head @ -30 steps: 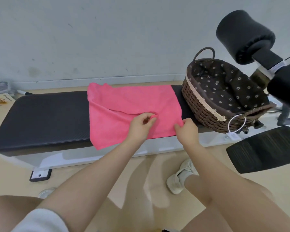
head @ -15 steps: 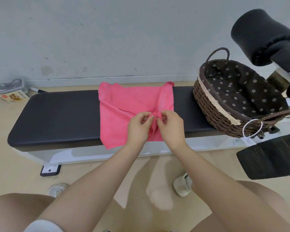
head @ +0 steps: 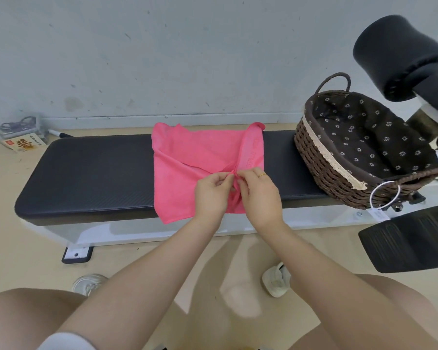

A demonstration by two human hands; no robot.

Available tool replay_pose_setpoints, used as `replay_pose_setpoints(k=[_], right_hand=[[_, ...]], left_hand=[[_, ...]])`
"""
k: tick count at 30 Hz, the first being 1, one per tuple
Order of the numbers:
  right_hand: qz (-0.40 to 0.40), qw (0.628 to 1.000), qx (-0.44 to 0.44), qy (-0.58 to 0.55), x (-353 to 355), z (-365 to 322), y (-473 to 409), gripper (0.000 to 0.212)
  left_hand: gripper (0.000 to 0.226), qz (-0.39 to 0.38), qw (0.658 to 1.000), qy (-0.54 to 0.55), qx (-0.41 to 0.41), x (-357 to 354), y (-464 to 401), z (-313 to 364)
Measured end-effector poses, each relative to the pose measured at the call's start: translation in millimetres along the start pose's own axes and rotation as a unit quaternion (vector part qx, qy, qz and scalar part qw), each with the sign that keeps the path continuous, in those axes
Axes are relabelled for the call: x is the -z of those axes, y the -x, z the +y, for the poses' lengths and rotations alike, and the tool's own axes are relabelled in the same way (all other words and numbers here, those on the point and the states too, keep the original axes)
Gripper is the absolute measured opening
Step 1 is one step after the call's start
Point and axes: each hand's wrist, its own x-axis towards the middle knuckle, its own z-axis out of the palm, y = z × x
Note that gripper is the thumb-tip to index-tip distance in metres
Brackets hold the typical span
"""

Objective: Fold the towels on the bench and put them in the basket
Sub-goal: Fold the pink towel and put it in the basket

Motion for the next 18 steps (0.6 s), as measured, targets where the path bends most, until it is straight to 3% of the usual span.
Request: replay_pose_setpoints(k=[3, 6, 13, 18], right_hand=[[-0.031, 0.997, 0.019, 0.067, -2.3, 2.2, 1.4, 0.025], [-0.039, 0.996, 0.037, 0.065, -2.6, 4.8, 1.2, 0.027], [-0.037, 0.995, 0.047, -0.080, 0.4, 11.9, -2.3, 0.027], [-0.046, 0.991, 0.031, -0.126, 0.8, 3.7, -4.1, 0.021]], left_hand=[[0.020, 0.003, 1.000, -0.006, 0.018, -0.5, -0.4, -1.5], [0.026, -0.023, 0.999, 0.009, 0.032, 1.6, 1.8, -1.5], [0.005, -0.101, 0.994, -0.041, -0.014, 14.6, -5.2, 7.3], [0.018, -0.109, 0.979, -0.158, -0.065, 16.0, -12.9, 18.6]])
